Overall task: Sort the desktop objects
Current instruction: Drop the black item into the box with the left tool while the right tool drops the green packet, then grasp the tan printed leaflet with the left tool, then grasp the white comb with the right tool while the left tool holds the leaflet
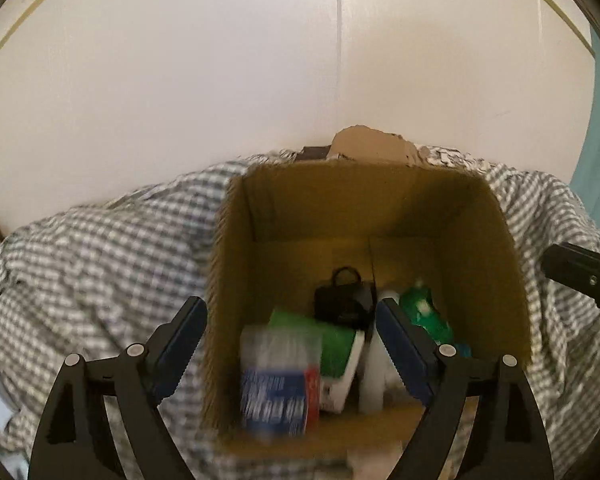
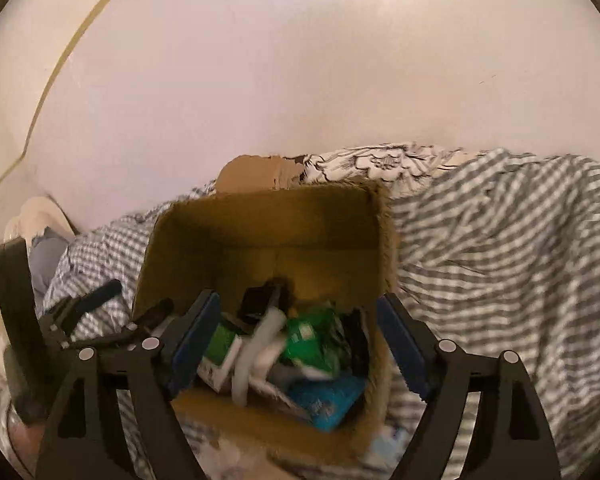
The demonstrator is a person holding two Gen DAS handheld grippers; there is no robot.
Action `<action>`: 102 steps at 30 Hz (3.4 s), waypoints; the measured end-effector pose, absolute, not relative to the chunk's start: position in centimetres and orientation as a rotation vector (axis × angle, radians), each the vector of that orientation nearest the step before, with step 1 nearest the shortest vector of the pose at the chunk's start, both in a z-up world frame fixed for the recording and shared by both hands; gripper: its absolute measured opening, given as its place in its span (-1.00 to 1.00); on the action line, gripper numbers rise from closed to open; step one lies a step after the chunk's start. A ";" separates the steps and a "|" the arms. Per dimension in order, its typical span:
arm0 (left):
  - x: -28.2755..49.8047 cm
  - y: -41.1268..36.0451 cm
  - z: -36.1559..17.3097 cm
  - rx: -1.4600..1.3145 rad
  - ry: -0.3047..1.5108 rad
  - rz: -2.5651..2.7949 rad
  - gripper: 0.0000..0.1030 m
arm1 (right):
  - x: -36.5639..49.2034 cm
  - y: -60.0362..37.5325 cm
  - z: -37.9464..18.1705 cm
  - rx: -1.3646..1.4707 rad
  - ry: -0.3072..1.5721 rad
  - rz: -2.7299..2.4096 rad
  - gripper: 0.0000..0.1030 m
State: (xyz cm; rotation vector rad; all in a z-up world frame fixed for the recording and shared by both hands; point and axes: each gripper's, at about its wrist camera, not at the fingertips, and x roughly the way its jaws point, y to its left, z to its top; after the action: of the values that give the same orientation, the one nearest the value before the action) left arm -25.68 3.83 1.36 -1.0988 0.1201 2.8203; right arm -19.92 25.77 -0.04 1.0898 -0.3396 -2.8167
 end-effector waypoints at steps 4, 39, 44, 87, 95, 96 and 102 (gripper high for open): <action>-20.6 2.8 1.6 -1.110 0.119 2.818 0.82 | -14.5 26.4 0.2 1.127 -0.237 -2.850 0.59; -12.6 13.0 -14.9 -1.439 0.189 2.410 0.47 | -2.6 29.0 -18.2 1.701 -0.350 -2.688 0.59; -11.0 11.7 -13.4 -1.435 0.162 2.415 0.47 | -2.0 28.3 -17.4 1.691 -0.415 -2.676 0.59; -8.4 -4.5 -8.3 -1.316 -0.229 2.744 0.47 | -2.2 23.6 -18.6 1.789 -0.624 -2.608 -0.64; -8.9 -4.6 -9.5 -1.362 -0.246 2.736 0.47 | -1.6 25.3 -19.8 1.833 -0.831 -2.560 0.27; -9.1 -4.5 -9.8 -1.371 -0.247 2.727 0.47 | -1.9 25.3 -19.9 1.843 -0.825 -2.562 0.27; -9.6 -4.1 -10.8 -1.396 -0.234 2.688 0.47 | -4.1 24.5 -21.7 1.971 -0.773 -2.574 0.27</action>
State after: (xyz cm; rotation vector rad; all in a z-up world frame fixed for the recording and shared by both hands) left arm -9.56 -4.13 -10.80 -1.3965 -0.2343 2.6881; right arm -4.08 24.51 -21.75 1.9706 -0.7733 -2.5739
